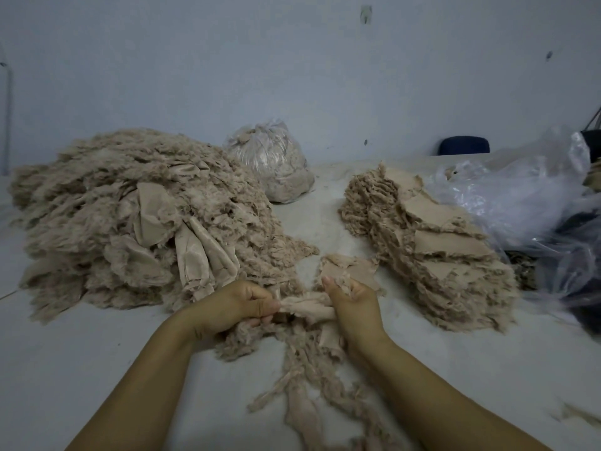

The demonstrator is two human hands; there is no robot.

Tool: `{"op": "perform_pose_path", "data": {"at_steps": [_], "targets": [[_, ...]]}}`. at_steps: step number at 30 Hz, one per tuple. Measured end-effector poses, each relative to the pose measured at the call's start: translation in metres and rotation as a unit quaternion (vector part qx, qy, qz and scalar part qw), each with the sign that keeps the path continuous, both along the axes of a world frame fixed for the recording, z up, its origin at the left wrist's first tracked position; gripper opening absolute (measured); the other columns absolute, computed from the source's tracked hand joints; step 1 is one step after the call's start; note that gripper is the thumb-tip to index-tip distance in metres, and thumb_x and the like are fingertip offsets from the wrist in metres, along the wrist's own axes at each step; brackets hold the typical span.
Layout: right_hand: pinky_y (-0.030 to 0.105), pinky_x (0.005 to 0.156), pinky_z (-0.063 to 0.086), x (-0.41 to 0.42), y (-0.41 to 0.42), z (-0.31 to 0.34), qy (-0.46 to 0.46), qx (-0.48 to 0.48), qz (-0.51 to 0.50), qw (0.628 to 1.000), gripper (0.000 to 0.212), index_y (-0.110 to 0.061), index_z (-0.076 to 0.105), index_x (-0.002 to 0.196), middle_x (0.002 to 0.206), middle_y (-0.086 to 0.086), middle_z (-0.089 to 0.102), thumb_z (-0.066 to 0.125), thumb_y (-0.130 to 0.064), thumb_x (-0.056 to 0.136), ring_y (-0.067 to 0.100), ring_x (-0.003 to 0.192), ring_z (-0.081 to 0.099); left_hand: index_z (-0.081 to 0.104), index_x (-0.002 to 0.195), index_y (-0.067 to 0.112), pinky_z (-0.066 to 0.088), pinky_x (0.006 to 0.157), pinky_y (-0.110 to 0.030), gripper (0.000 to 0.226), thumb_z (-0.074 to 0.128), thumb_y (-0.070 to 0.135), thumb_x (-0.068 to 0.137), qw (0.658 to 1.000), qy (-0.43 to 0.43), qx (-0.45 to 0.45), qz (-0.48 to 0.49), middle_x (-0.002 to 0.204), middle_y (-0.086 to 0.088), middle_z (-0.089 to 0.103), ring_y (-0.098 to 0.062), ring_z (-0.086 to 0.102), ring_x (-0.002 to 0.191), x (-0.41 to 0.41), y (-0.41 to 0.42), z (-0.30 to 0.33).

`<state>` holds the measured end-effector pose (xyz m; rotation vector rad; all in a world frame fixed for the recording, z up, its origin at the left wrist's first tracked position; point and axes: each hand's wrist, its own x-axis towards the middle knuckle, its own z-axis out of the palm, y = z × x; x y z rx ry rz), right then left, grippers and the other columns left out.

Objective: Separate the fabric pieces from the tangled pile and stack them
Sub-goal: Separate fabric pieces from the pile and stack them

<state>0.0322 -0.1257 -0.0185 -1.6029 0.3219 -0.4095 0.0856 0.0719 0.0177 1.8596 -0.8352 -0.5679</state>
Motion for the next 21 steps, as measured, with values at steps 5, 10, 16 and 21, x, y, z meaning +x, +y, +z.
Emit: {"op": "perform_pose_path", "data": {"at_steps": [5, 10, 16, 21], "targets": [[0.029, 0.076, 0.053, -0.007, 0.004, 0.002, 0.019, -0.002, 0.071, 0.997, 0.041, -0.01, 0.072, 0.09, 0.092, 0.009, 0.074, 0.067, -0.05, 0.08, 0.02, 0.084, 0.068, 0.057, 0.06, 0.011, 0.032, 0.046, -0.014, 0.028, 0.054, 0.028, 0.081, 0.997, -0.002, -0.061, 0.041, 0.039, 0.009, 0.042, 0.001, 0.035, 0.038, 0.001, 0.001, -0.003], [0.015, 0.05, 0.044, -0.021, 0.007, 0.007, 0.055, 0.001, 0.261, 0.964, 0.031, -0.021, 0.069, 0.057, 0.056, -0.008, 0.063, 0.07, -0.048, 0.072, 0.004, 0.051, 0.056, 0.053, 0.06, 0.016, 0.032, 0.046, -0.016, 0.031, 0.055, 0.024, 0.09, 0.997, -0.022, -0.05, 0.047, 0.043, 0.01, 0.042, -0.001, 0.034, 0.041, 0.001, -0.013, -0.011], [0.036, 0.082, 0.055, -0.02, 0.006, 0.005, 0.028, 0.041, 0.219, 0.974, 0.054, 0.012, 0.065, 0.104, 0.108, 0.03, 0.065, 0.07, -0.034, 0.078, 0.037, 0.096, 0.067, 0.04, 0.055, 0.028, 0.026, 0.049, -0.017, 0.044, 0.051, 0.016, 0.096, 0.97, -0.168, -0.023, 0.177, 0.047, 0.013, 0.037, -0.002, 0.033, 0.047, 0.011, -0.026, -0.037], [0.039, 0.08, 0.052, -0.016, 0.007, 0.0, 0.025, 0.062, 0.208, 0.976, 0.055, 0.015, 0.063, 0.102, 0.102, 0.024, 0.07, 0.07, -0.034, 0.079, 0.035, 0.089, 0.067, 0.052, 0.054, 0.042, 0.027, 0.052, -0.024, 0.049, 0.049, 0.02, 0.097, 0.943, -0.22, 0.042, 0.245, 0.052, 0.018, 0.051, -0.002, 0.041, 0.052, 0.015, -0.035, -0.043]]}}
